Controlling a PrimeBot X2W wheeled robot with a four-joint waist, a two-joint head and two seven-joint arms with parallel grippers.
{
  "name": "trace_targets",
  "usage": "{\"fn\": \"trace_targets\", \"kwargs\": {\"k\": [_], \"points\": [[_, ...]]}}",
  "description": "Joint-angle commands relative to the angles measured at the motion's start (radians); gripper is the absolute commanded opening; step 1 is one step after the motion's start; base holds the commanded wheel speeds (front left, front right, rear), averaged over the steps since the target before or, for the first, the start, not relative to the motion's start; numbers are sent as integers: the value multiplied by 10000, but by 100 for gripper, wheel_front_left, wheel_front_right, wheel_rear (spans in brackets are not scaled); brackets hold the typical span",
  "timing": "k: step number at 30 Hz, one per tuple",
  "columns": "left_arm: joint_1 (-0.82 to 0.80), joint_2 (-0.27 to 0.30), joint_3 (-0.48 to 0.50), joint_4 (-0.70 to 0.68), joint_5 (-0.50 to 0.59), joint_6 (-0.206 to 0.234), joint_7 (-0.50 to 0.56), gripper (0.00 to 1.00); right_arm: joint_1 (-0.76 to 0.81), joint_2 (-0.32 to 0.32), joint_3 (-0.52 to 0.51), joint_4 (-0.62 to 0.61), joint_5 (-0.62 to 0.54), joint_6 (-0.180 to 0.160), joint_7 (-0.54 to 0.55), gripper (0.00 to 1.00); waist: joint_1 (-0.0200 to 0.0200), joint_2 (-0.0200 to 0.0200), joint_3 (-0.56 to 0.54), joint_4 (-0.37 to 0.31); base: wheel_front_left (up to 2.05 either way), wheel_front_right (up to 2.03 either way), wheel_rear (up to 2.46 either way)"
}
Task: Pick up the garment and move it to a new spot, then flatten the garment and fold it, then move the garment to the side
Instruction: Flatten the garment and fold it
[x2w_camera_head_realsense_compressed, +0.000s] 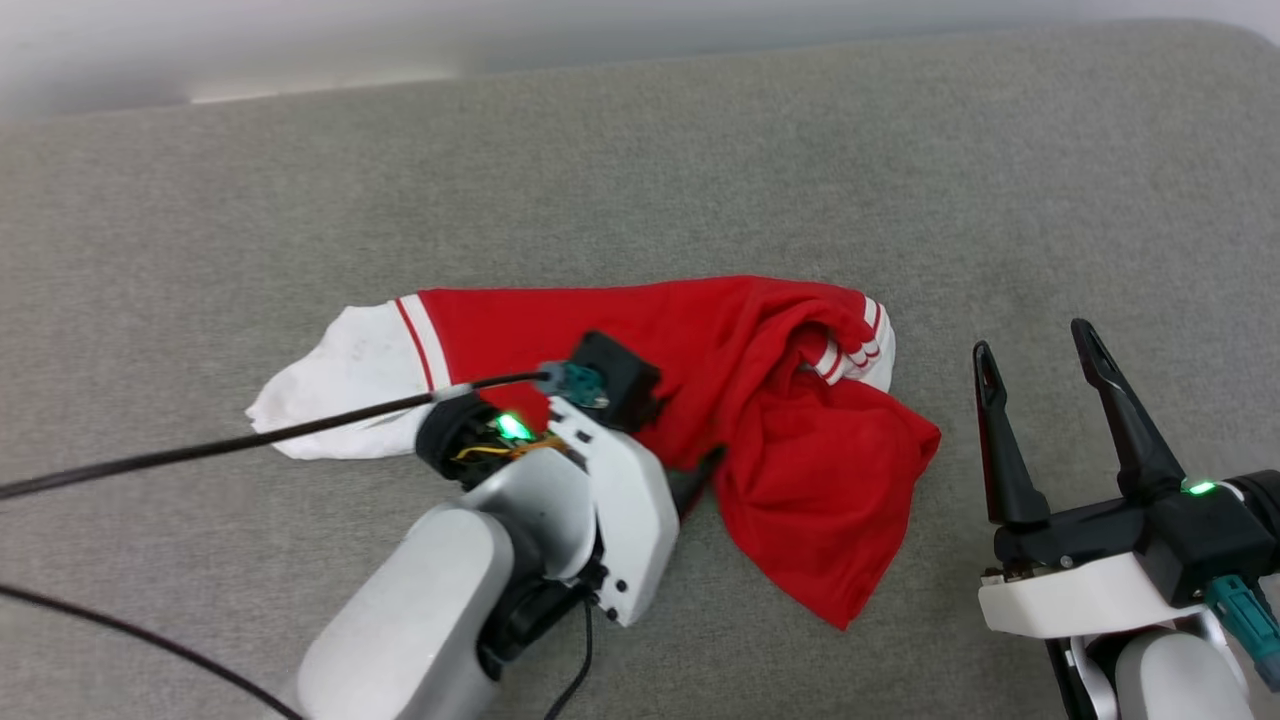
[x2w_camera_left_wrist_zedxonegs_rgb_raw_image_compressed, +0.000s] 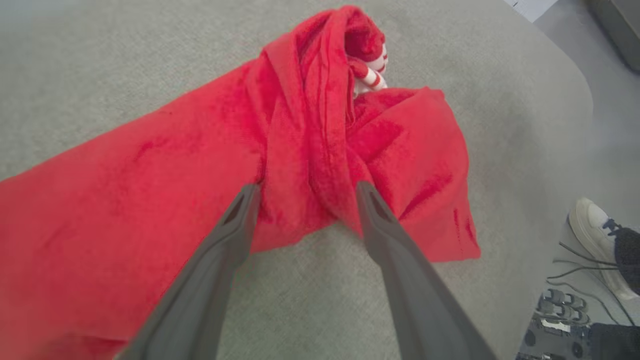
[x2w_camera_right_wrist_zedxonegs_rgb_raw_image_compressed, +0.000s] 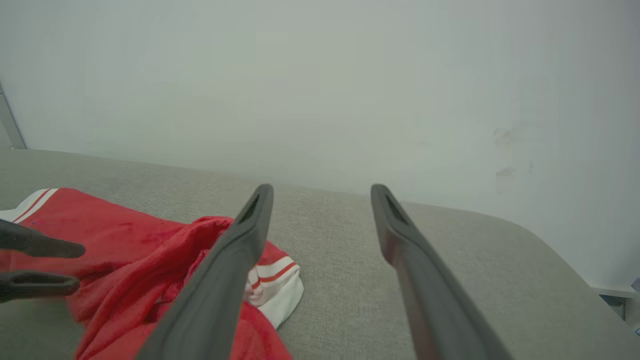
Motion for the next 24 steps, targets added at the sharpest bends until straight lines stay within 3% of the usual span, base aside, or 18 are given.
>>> {"fn": "trace_targets", "kwargs": {"k": [1,5,12,13,14,24], "points": [[-265,-55,-266,120,-138,-11,277,100,-160,9,-26,-51,13,-7,-20,100,-1,-1,274,-210,0,0,0],[-714,-159,-875,381,-444,-19,551,100,-227,9,-17,-128,106,-7,-20,100,-1,-1,544,-336,0,0,0],[-1141,-224,-1258,1771,135,125,189,100,-417,9,52,-143,59,-7,-20,100,-1,-1,769,-469,0,0,0],[-1150,-243,-1341,1941,164,108,104,74,-421,9,43,-136,54,-7,-20,100,-1,-1,770,-468,0,0,0],[-1119,-273,-1408,2053,87,81,48,0,-425,9,24,-121,57,-7,-20,100,-1,-1,755,-461,0,0,0],[-582,473,-1568,896,-108,68,-1409,0,-63,9,-15,205,-17,-7,-20,100,-1,-1,-346,80,0,0,0]]}}
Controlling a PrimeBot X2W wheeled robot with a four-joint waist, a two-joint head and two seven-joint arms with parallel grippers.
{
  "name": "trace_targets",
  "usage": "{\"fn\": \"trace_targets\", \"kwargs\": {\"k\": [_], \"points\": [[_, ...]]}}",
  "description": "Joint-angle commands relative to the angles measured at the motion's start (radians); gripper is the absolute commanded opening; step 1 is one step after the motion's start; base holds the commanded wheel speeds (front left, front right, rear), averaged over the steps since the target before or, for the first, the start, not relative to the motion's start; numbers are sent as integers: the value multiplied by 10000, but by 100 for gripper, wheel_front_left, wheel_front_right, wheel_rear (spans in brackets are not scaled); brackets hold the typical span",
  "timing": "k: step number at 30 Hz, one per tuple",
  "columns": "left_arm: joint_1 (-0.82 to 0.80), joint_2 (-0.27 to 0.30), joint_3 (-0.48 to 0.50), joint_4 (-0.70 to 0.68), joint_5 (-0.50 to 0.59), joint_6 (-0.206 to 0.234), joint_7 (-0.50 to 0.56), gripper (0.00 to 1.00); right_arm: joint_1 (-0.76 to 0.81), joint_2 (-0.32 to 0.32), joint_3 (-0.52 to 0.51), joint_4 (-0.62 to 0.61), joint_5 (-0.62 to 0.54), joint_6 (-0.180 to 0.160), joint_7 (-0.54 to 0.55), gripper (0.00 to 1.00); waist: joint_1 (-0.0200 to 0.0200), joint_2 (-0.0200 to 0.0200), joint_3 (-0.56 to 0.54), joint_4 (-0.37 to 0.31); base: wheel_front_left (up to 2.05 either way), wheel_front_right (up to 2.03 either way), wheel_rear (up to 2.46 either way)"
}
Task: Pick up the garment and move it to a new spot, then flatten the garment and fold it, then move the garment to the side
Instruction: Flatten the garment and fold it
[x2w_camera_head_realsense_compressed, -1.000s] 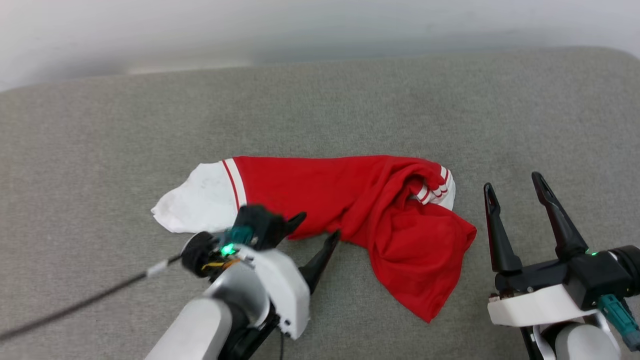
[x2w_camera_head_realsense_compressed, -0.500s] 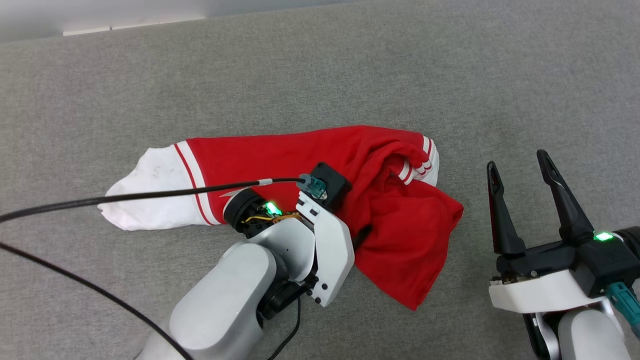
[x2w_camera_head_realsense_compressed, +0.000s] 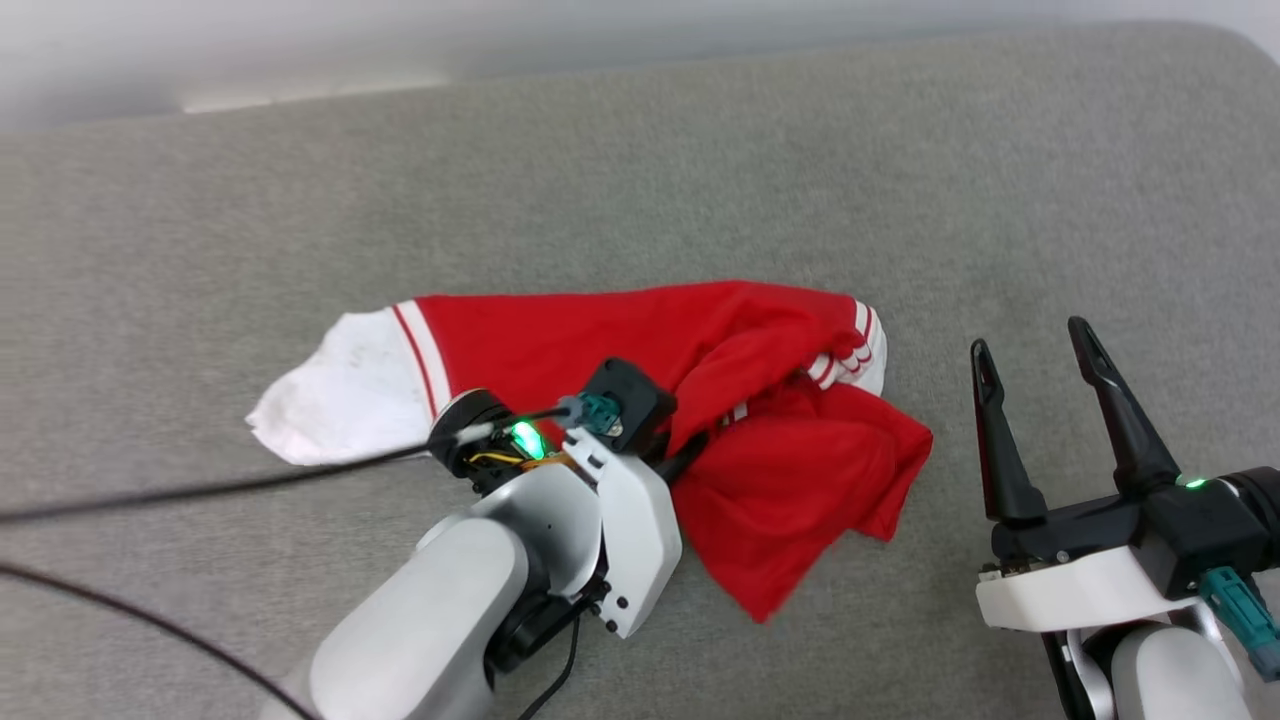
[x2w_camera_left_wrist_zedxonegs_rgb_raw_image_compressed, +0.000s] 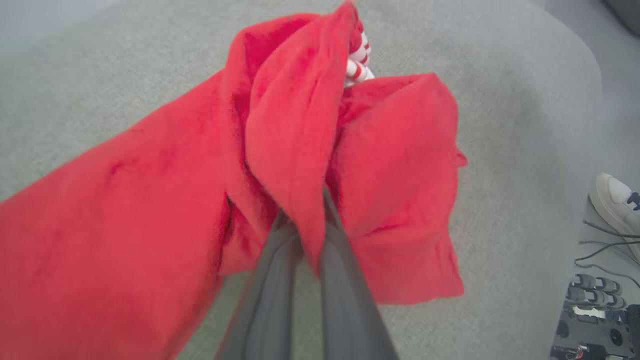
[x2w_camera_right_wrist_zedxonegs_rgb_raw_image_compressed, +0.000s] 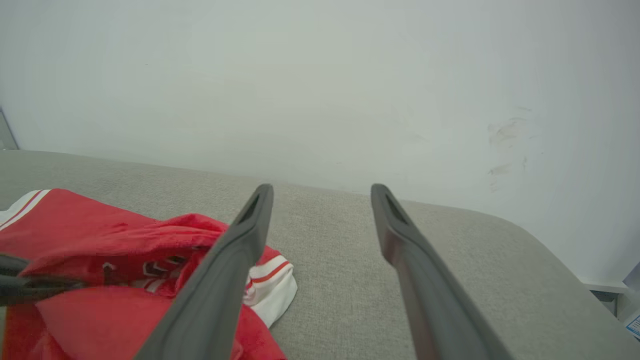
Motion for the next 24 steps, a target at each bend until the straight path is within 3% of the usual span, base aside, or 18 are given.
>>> {"fn": "trace_targets", "kwargs": {"k": [1,12,17,24], "points": [[265,170,92,-447,36,127,-180,0,152,7,8,63,-60,-7,-20,100,-1,0,-511,305,0,0,0],[1582,1796,982,-3686,302,1385,3,0,541,7,117,370,79,-7,-20,100,-1,0,-1579,761,0,0,0],[2305,2322,127,-4246,525,1240,975,0,590,6,170,438,93,-7,-18,100,-1,0,-1672,785,0,0,0],[2798,2050,-993,-3099,761,906,1373,0,503,7,280,526,23,-7,-19,100,-1,0,-1646,663,0,0,0]]}}
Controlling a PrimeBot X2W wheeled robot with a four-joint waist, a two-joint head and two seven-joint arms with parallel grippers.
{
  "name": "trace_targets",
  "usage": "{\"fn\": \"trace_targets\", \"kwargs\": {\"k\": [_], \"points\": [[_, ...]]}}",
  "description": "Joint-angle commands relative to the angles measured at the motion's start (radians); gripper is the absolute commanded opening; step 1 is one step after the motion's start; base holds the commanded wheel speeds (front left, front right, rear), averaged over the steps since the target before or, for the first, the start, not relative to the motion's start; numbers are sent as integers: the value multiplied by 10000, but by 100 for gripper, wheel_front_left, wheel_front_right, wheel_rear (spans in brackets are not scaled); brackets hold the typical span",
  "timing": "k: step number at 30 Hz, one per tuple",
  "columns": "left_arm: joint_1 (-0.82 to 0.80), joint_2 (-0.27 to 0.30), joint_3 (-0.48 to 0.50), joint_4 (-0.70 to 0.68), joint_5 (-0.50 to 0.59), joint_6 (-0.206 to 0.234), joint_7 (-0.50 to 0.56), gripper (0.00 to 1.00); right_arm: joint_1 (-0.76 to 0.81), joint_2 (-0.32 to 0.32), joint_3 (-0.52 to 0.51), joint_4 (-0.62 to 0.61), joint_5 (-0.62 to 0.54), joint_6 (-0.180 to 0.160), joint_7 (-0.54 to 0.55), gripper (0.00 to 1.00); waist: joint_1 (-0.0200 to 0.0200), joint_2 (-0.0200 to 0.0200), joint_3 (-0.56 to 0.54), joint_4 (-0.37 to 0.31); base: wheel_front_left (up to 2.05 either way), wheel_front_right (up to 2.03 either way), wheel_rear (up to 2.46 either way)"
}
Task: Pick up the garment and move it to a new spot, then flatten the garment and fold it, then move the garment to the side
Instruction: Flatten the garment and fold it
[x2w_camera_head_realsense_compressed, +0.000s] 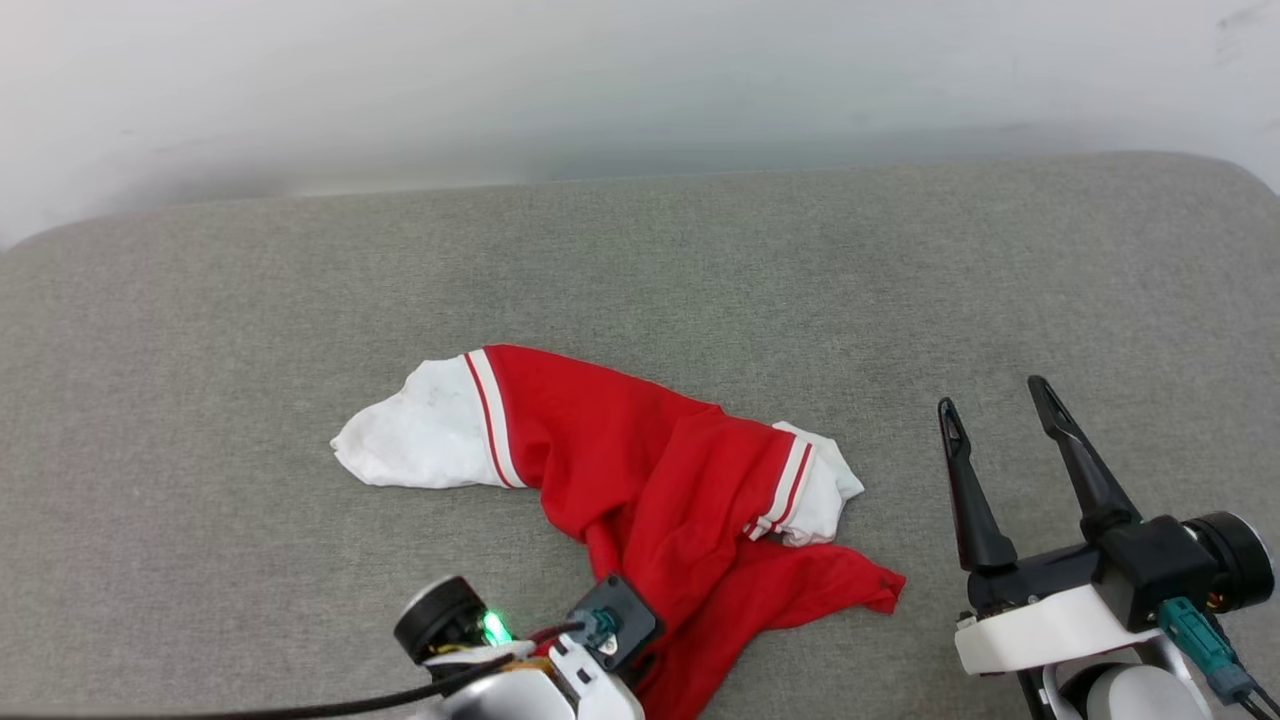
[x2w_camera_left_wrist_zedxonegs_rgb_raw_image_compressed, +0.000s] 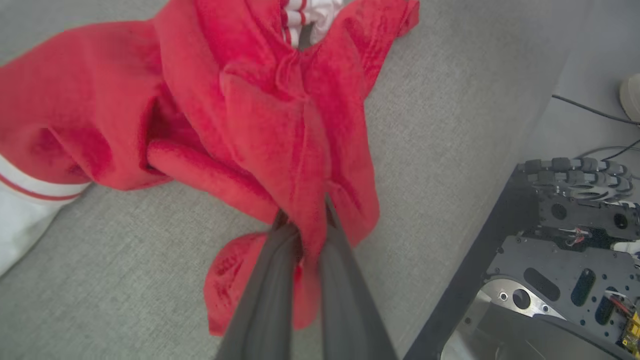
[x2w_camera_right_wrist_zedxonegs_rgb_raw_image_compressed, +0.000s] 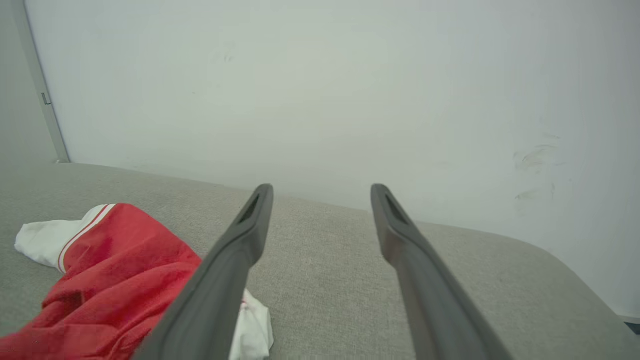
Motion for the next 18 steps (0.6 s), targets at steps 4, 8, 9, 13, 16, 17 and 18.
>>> {"fn": "trace_targets", "kwargs": {"k": [4,8,9,13,16,17,18], "points": [[175,-408,-472,1037,16,-194,-111,0,-77,9,10,56,-79,-7,-18,100,1,0,37,-140,0,0,0],[143,-636,-640,1741,33,-304,-402,100,-64,9,-13,94,-117,-7,-18,100,1,0,36,-206,0,0,0],[132,-709,-601,1841,23,-291,-561,100,-51,9,-22,108,-119,-7,-19,100,1,0,18,-207,0,0,0],[44,-801,-213,1806,-111,-141,-1417,100,92,9,-83,187,-127,-7,-18,100,1,0,-167,-135,0,0,0],[93,-887,271,1493,-295,78,-2211,100,199,9,-100,230,-116,-7,-19,100,1,0,-390,-39,0,0,0],[168,-922,467,1379,-454,164,-2423,100,216,9,-101,245,-105,-7,-19,100,1,0,-458,-5,0,0,0],[226,-885,653,1251,-560,222,-2577,100,224,9,-100,248,-90,-7,-19,100,1,0,-520,28,0,0,0]]}}
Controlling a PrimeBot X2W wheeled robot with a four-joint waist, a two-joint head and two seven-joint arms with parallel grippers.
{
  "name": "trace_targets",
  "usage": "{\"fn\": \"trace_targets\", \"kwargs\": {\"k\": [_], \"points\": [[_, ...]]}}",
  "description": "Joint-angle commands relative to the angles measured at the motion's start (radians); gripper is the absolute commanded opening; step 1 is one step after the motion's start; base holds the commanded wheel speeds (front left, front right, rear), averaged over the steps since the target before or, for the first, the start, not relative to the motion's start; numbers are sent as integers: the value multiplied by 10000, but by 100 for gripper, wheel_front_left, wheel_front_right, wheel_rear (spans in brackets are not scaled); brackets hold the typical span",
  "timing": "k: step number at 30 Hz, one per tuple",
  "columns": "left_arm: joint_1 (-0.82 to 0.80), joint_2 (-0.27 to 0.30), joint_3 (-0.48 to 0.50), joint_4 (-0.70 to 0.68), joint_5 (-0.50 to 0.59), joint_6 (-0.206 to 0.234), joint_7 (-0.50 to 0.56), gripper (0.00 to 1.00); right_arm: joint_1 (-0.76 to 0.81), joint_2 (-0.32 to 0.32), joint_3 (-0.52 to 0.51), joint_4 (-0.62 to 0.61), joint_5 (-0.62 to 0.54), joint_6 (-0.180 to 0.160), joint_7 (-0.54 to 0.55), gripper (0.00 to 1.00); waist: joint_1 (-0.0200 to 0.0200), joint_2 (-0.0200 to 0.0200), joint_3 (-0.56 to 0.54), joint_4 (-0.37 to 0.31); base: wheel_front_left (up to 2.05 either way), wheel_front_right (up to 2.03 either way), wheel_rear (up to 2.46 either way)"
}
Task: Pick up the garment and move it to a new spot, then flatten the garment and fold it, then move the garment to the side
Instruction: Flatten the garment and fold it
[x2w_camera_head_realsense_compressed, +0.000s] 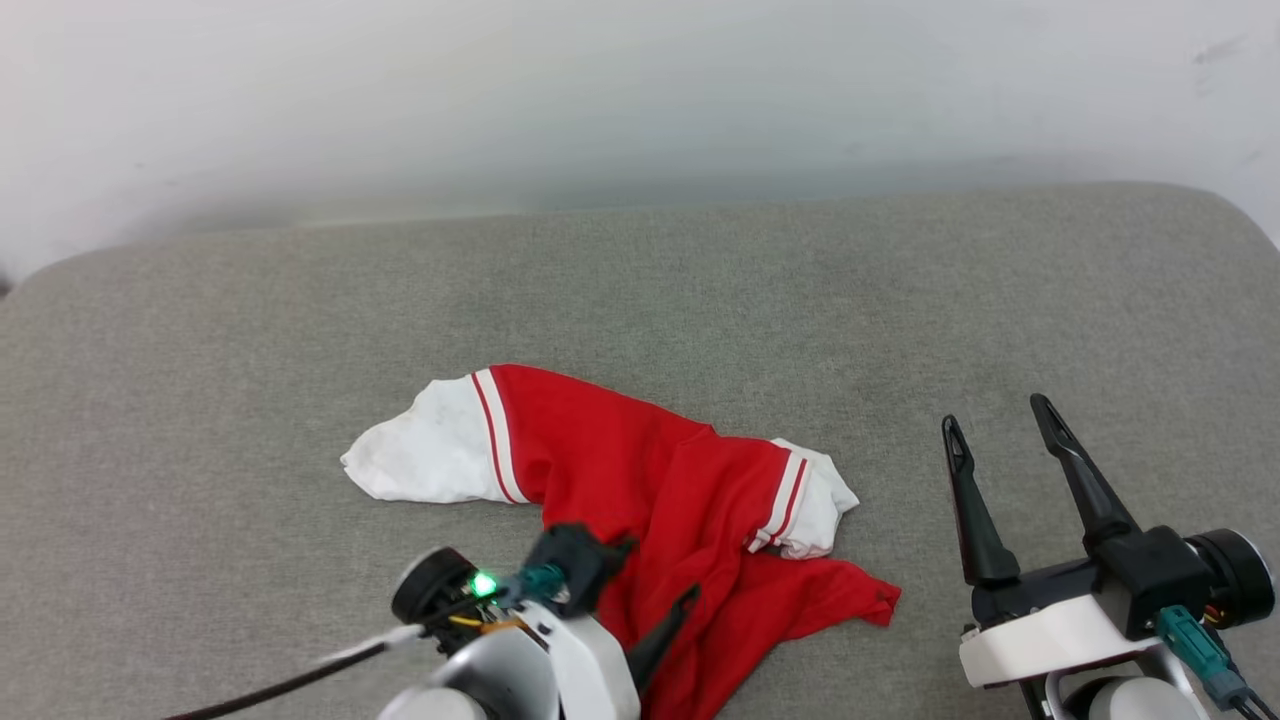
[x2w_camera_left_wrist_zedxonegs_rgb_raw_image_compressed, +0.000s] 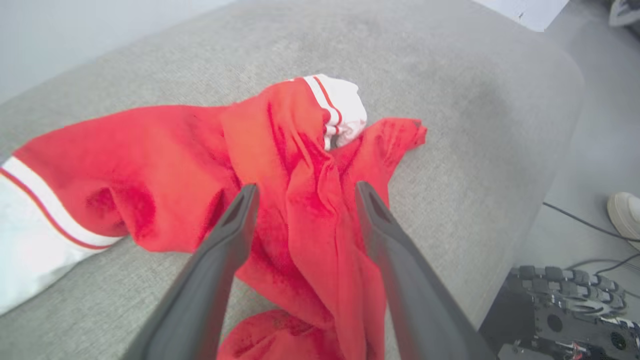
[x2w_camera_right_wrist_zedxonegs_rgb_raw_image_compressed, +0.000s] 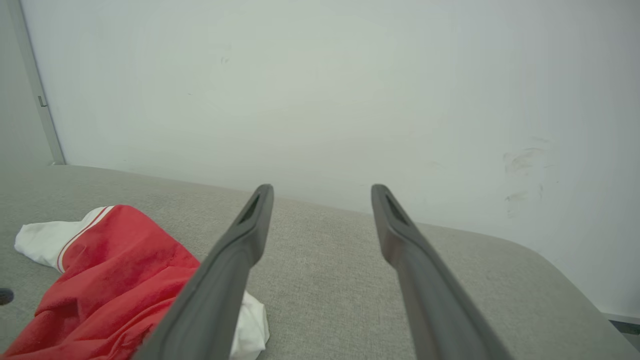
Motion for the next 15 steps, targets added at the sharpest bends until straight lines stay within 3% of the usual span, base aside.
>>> {"fn": "trace_targets", "kwargs": {"k": [1,4,5,8,12,15], "points": [[118,75,237,-177,-110,101,-212,100,109,9,-4,4,-6,-7,-19,100,1,-1,-141,105,0,0,0],[106,226,1010,-666,-271,538,-827,100,134,7,-37,-10,22,-7,-19,100,1,-1,-247,199,0,0,0],[62,455,1891,-995,-190,1027,-1751,100,173,9,-81,-45,36,-7,-18,100,1,-1,-260,287,0,0,0],[219,766,2773,-1029,-50,1481,-2796,100,194,9,-112,-86,36,-7,-18,100,1,-1,-238,356,0,0,0],[722,1019,3737,-774,-221,1670,-4454,100,208,9,-140,-104,21,-7,-18,100,1,-1,-179,400,0,0,0],[1284,1091,4316,-778,-105,1954,-5075,100,257,8,-156,16,76,-7,-19,100,1,-1,-147,380,0,0,0]]}}
